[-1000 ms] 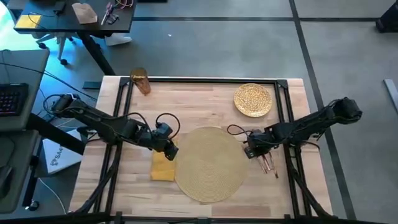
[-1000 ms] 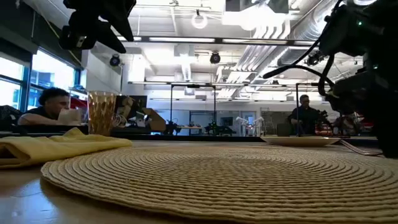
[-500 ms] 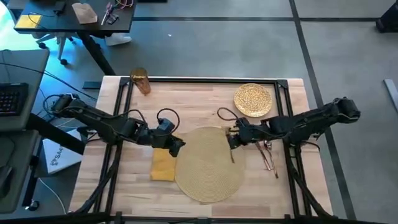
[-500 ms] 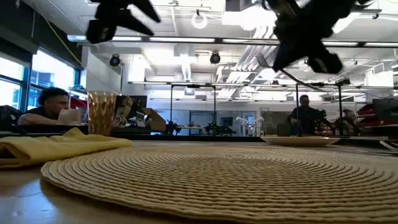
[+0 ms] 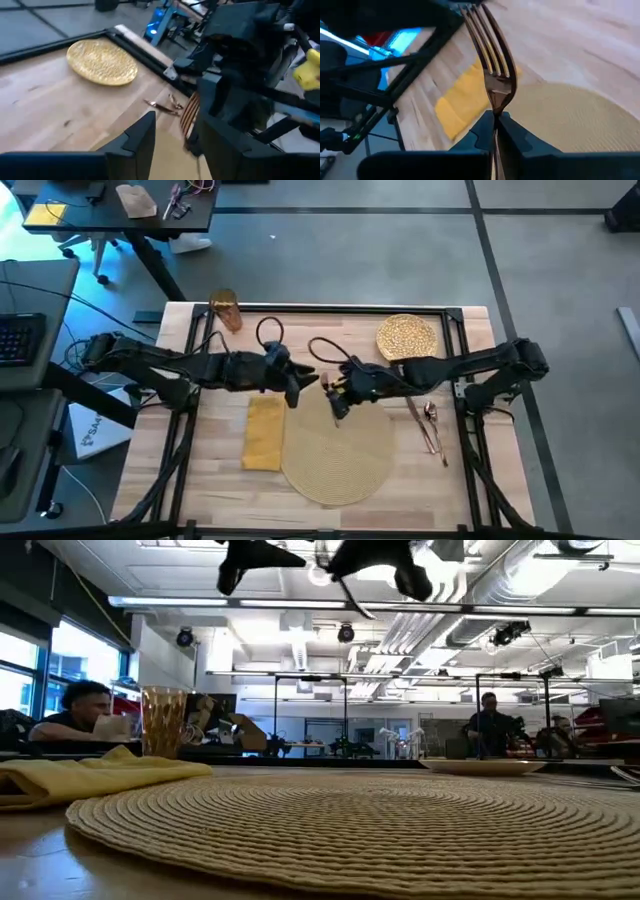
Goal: Set table place
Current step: Put the light brown fork on the yellow table napkin
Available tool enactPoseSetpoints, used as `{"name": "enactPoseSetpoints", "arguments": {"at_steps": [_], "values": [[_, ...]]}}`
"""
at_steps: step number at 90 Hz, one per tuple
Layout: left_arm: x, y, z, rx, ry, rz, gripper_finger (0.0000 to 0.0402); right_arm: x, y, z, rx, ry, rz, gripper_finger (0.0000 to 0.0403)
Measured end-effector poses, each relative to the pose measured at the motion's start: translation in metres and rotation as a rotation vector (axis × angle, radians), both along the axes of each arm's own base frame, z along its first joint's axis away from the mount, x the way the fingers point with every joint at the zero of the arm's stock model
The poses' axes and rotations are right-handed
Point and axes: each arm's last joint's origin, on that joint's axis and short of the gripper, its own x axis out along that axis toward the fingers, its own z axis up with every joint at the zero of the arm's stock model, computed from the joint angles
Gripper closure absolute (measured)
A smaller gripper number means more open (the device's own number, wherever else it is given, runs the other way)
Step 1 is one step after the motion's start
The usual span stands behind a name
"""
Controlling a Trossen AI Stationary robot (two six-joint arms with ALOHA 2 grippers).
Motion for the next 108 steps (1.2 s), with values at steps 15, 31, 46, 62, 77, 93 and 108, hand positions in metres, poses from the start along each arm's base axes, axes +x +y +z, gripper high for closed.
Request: {"name": "enactPoseSetpoints", "arguments": {"at_steps": [15, 31, 46, 62, 77, 93, 108], "values": [[0.0, 0.001, -0.001, -0.005, 0.012, -0.006, 0.0244, 0.014, -0.005, 0.012, -0.028, -0.027, 0.013, 0.0403], [0.001, 0.002, -0.006, 0.007, 0.042, 0.036, 0.0257, 0.017, -0.01, 0.015, -0.032, -0.036, 0.009, 0.0403], [0.002, 0.002, -0.006, 0.017, 0.038, 0.043, 0.0317, 0.017, -0.01, 0.015, -0.029, -0.036, 0.008, 0.0403], [0.002, 0.002, -0.005, 0.046, 0.04, 0.032, 0.0393, 0.017, -0.01, 0.015, -0.028, -0.035, 0.006, 0.0403], [0.001, 0.002, -0.005, 0.063, 0.053, 0.021, 0.04, 0.017, -0.01, 0.015, -0.019, -0.032, 0.021, 0.0403], [-0.008, 0.002, 0.005, 0.062, 0.143, -0.014, 0.0401, 0.011, -0.012, 0.016, 0.03, 0.003, 0.071, 0.037], [-0.023, -0.002, -0.004, -0.107, 0.338, -0.158, 0.0401, -0.003, -0.019, 0.017, 0.03, 0.097, 0.047, 0.0293]]}}
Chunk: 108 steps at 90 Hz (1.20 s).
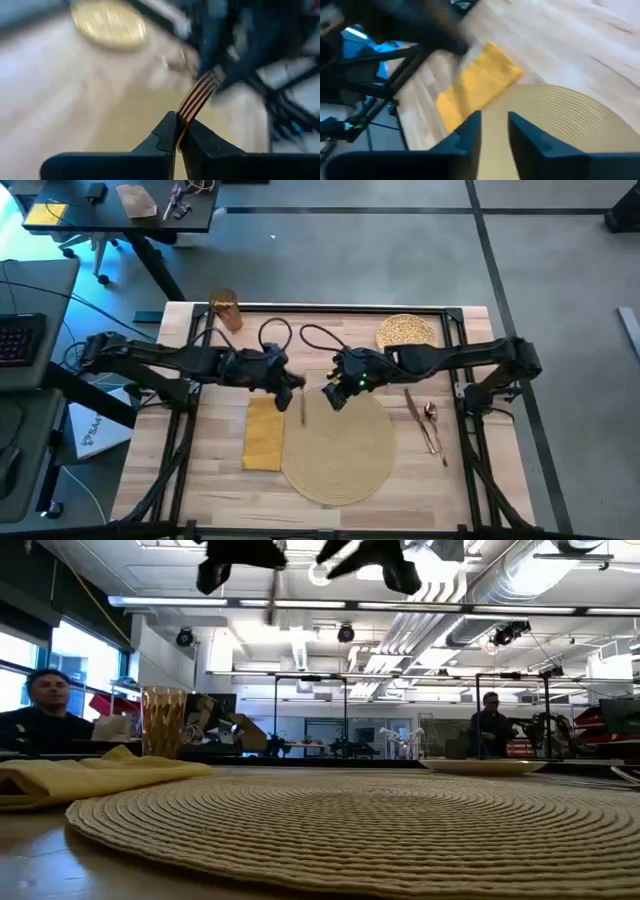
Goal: Set table place
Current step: Put the light brown fork on the yellow table napkin
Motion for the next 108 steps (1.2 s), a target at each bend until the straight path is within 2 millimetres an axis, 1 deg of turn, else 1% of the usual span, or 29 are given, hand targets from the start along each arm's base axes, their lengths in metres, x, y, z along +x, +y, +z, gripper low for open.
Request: {"name": "enactPoseSetpoints", "arguments": {"at_steps": [6, 16, 22, 32, 37, 57, 75, 96, 108], "values": [[-0.008, -0.002, -0.019, -0.056, 0.124, -0.034, 0.0401, -0.004, 0.0, 0.002, -0.011, 0.019, 0.011, 0.0268], [-0.021, -0.006, -0.064, -0.114, 0.284, -0.055, 0.0401, -0.005, 0.003, 0.002, -0.012, 0.021, 0.021, 0.0239], [-0.026, -0.007, -0.086, -0.157, 0.301, -0.05, 0.0401, -0.005, 0.005, 0.002, -0.013, 0.021, 0.027, 0.0229], [-0.032, -0.007, -0.112, -0.22, 0.279, -0.015, 0.0401, -0.006, 0.01, 0.001, -0.019, 0.025, 0.03, 0.0225], [-0.036, -0.006, -0.122, -0.236, 0.281, -0.002, 0.0401, -0.006, 0.013, 0.001, -0.019, 0.026, 0.036, 0.0225], [-0.049, -0.004, -0.145, -0.281, 0.335, -0.011, 0.0401, -0.008, 0.018, 0.0, -0.004, 0.033, 0.033, 0.0224], [-0.053, -0.002, -0.152, -0.245, 0.34, 0.032, 0.0401, -0.008, 0.018, 0.0, -0.002, 0.033, 0.029, 0.0224], [-0.058, 0.002, -0.158, -0.186, 0.346, 0.153, 0.04, -0.008, 0.018, 0.0, -0.001, 0.033, 0.028, 0.0224], [-0.057, 0.003, -0.158, -0.163, 0.337, 0.174, 0.0381, -0.008, 0.018, 0.0, -0.001, 0.033, 0.028, 0.0224]]}}
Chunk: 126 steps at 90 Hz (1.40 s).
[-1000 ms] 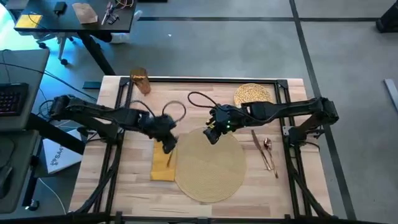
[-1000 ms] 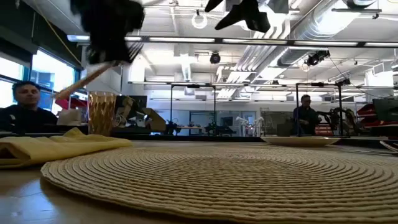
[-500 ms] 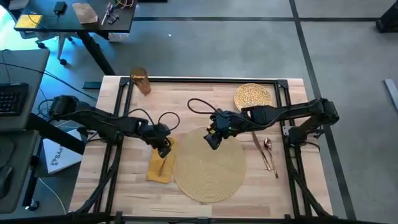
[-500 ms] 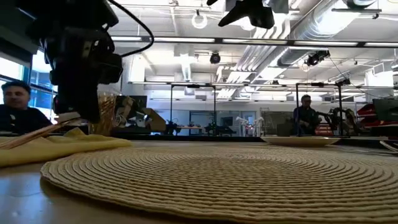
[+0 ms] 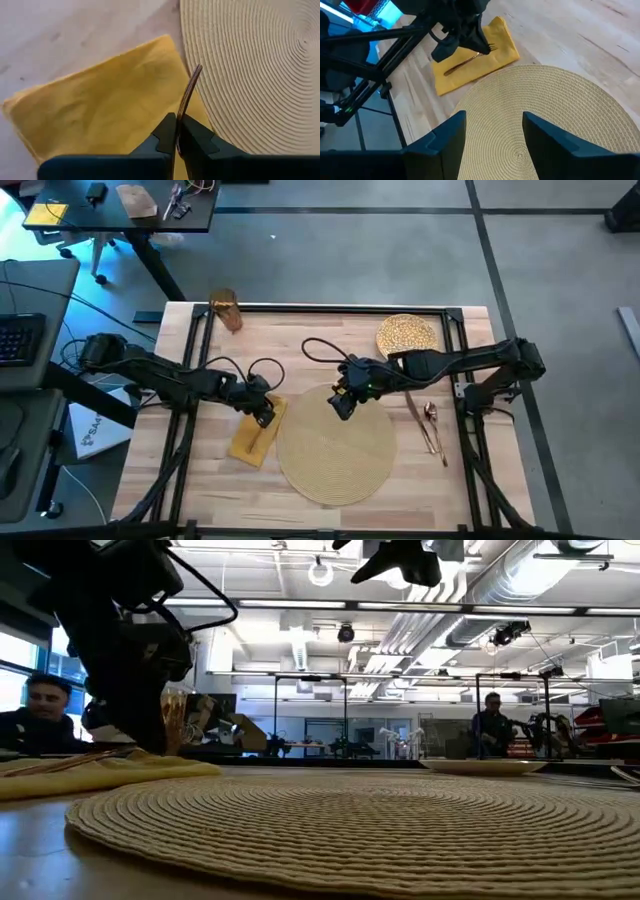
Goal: Set table place
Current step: Put the light brown fork on the yellow table napkin, then adjust the table napkin and tablemat
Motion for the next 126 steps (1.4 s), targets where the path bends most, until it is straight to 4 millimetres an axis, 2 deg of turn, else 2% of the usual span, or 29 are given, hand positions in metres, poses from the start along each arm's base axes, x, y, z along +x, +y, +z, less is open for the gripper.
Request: {"name": "enactPoseSetpoints", "arguments": {"at_steps": [26, 38, 59, 92, 116, 126], "values": [[-0.006, -0.001, -0.003, -0.042, 0.075, -0.021, 0.0292, 0.0, 0.002, 0.0, -0.002, 0.0, 0.007, 0.0224], [-0.013, -0.003, 0.0, -0.09, 0.182, -0.008, 0.0277, -0.001, 0.006, 0.0, -0.002, 0.0, 0.019, 0.0224], [-0.027, -0.009, -0.012, -0.129, 0.276, 0.077, 0.0304, -0.003, 0.009, -0.002, -0.019, 0.02, 0.027, 0.0224], [-0.023, -0.031, -0.011, -0.247, 0.151, 0.193, 0.036, -0.004, 0.009, -0.003, -0.053, 0.037, 0.015, 0.0224], [-0.013, -0.034, 0.014, -0.272, 0.049, 0.177, 0.0367, -0.004, 0.008, -0.003, -0.079, 0.036, 0.015, 0.0224], [-0.008, -0.035, 0.019, -0.271, 0.004, 0.167, 0.0367, -0.003, 0.008, -0.007, -0.102, 0.055, 0.033, 0.0224]]}}
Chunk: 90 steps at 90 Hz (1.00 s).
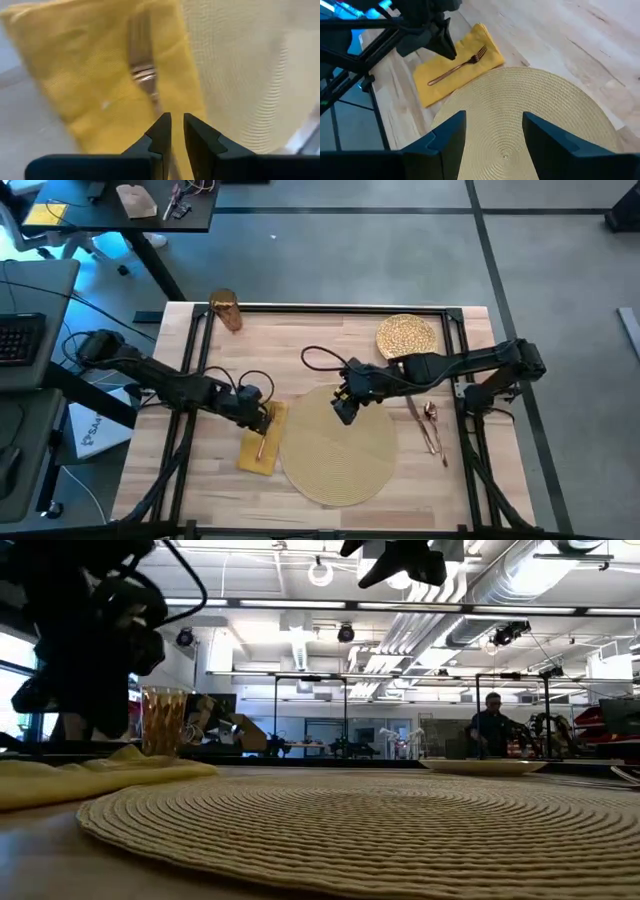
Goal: Set table place
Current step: Adjust the table napkin and tablemat
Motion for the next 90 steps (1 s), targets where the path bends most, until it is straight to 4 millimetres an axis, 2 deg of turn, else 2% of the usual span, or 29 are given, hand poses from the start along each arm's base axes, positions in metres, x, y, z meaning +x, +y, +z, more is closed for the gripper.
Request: {"name": "enactPoseSetpoints", "arguments": {"at_steps": [8, 17, 35, 53, 62, 74, 90], "values": [[0.0, 0.0, -0.001, -0.003, 0.01, -0.009, 0.0367, 0.0, 0.0, -0.014, -0.028, 0.111, 0.021, 0.0224], [-0.004, -0.001, -0.003, -0.041, 0.062, -0.012, 0.0367, -0.005, 0.0, -0.037, -0.029, 0.318, 0.023, 0.0224], [-0.02, -0.008, -0.008, -0.083, 0.219, 0.018, 0.0367, -0.015, 0.002, -0.08, 0.031, 0.668, -0.013, 0.0231], [-0.027, -0.014, -0.01, -0.058, 0.263, 0.0, 0.0367, -0.044, 0.007, -0.137, 0.173, 0.87, -0.03, 0.0263], [-0.027, -0.015, -0.011, -0.036, 0.264, 0.014, 0.0367, -0.058, 0.013, -0.159, 0.21, 0.919, -0.037, 0.0282], [-0.025, -0.018, -0.018, 0.002, 0.286, 0.019, 0.0367, -0.066, 0.025, -0.179, 0.292, 0.875, -0.055, 0.0303], [-0.015, -0.022, -0.03, 0.007, 0.281, 0.013, 0.0367, -0.061, 0.039, -0.187, 0.387, 0.748, -0.108, 0.0326]]}}
